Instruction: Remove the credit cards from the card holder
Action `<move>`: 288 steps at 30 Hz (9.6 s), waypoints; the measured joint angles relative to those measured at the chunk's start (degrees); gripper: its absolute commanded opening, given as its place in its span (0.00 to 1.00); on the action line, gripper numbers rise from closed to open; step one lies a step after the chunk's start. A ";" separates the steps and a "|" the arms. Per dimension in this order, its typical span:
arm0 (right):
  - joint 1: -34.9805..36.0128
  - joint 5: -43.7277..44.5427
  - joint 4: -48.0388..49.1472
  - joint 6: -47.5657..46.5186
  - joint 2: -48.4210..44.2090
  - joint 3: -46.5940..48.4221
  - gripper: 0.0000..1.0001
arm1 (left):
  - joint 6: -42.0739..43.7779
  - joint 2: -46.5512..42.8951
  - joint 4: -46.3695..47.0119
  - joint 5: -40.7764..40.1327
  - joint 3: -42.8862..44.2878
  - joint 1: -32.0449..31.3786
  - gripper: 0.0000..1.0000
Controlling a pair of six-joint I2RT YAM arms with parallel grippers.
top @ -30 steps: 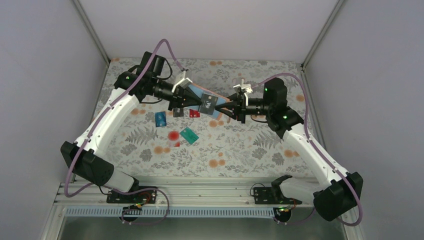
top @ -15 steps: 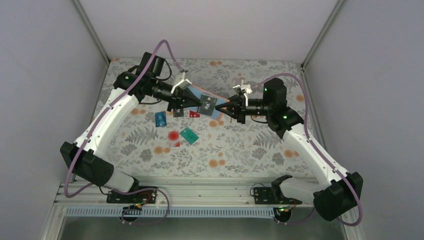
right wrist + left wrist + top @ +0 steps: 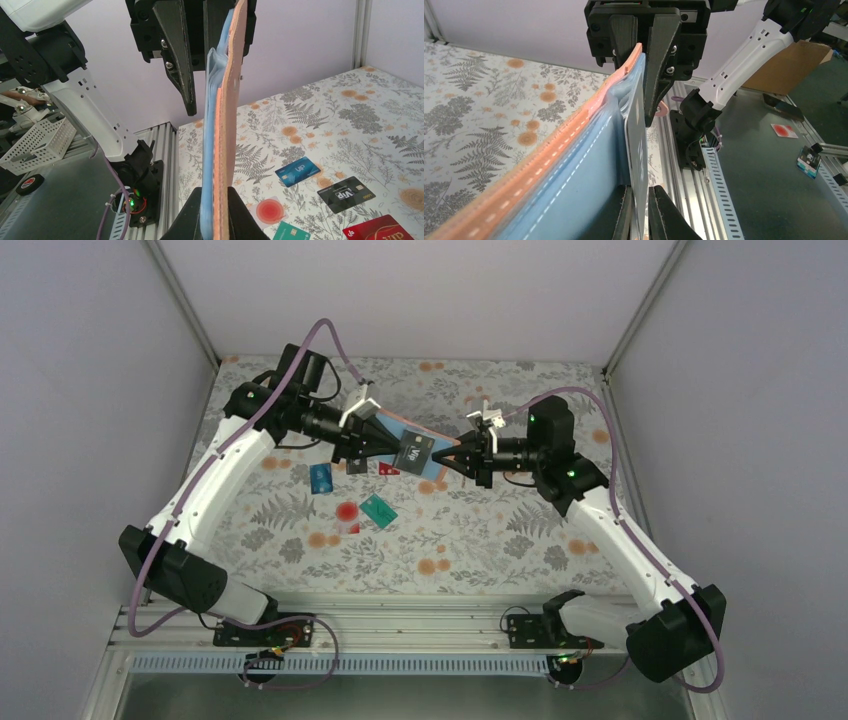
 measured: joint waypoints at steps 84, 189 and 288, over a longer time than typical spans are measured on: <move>-0.46 -1.51 -5.25 -3.76 0.00 0.28 0.04 | 3.02 0.17 -1.20 -6.21 -0.28 -4.42 0.02; -13.46 10.19 -3.80 5.38 1.07 -2.10 0.04 | -19.63 42.86 5.73 -18.16 3.13 18.86 0.16; -29.07 55.25 77.61 6.10 20.35 -46.29 0.99 | -24.74 4.31 127.84 -50.88 -79.82 26.08 1.00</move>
